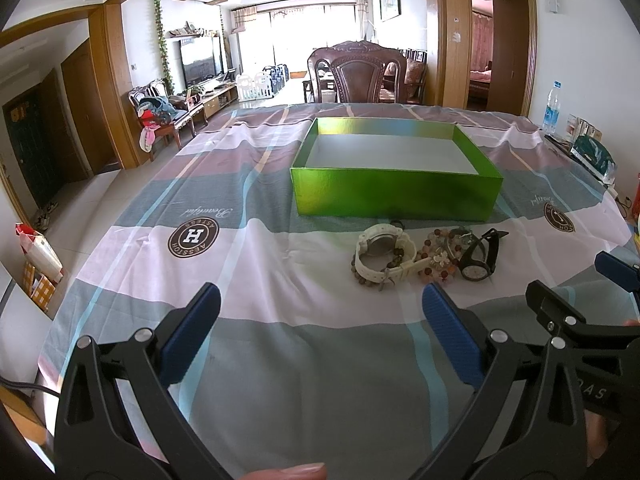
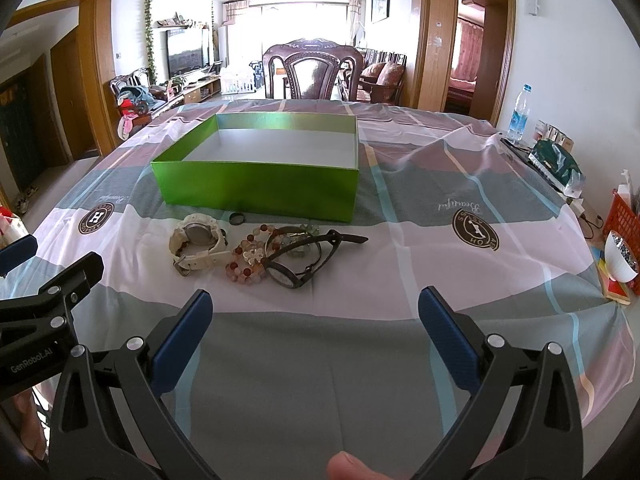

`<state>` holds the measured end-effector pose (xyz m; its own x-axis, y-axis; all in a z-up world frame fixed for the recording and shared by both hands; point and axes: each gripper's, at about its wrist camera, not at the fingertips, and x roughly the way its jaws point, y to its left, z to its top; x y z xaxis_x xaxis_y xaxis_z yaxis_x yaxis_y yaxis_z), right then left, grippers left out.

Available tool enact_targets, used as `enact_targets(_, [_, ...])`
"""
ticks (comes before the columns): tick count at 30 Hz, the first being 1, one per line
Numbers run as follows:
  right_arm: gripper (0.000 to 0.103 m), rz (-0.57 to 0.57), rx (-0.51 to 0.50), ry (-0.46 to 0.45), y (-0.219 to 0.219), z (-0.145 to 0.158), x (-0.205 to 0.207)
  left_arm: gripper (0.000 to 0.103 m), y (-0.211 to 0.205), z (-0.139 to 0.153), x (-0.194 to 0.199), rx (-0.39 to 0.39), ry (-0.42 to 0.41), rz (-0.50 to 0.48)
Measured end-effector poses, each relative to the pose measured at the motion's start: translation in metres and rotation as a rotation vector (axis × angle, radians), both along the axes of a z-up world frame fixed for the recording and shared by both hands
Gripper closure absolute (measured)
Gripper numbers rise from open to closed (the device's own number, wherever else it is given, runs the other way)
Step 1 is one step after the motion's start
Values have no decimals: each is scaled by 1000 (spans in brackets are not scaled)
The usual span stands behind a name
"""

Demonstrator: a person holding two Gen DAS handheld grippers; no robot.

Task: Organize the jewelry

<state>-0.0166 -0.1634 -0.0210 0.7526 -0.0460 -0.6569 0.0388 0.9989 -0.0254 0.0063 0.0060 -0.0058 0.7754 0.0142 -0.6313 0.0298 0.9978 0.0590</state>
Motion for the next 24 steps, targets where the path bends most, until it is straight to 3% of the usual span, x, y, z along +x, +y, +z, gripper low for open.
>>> enact_targets(24, [3,1,2,3,-2,-2,0,3,-1,0,0,4,2,1])
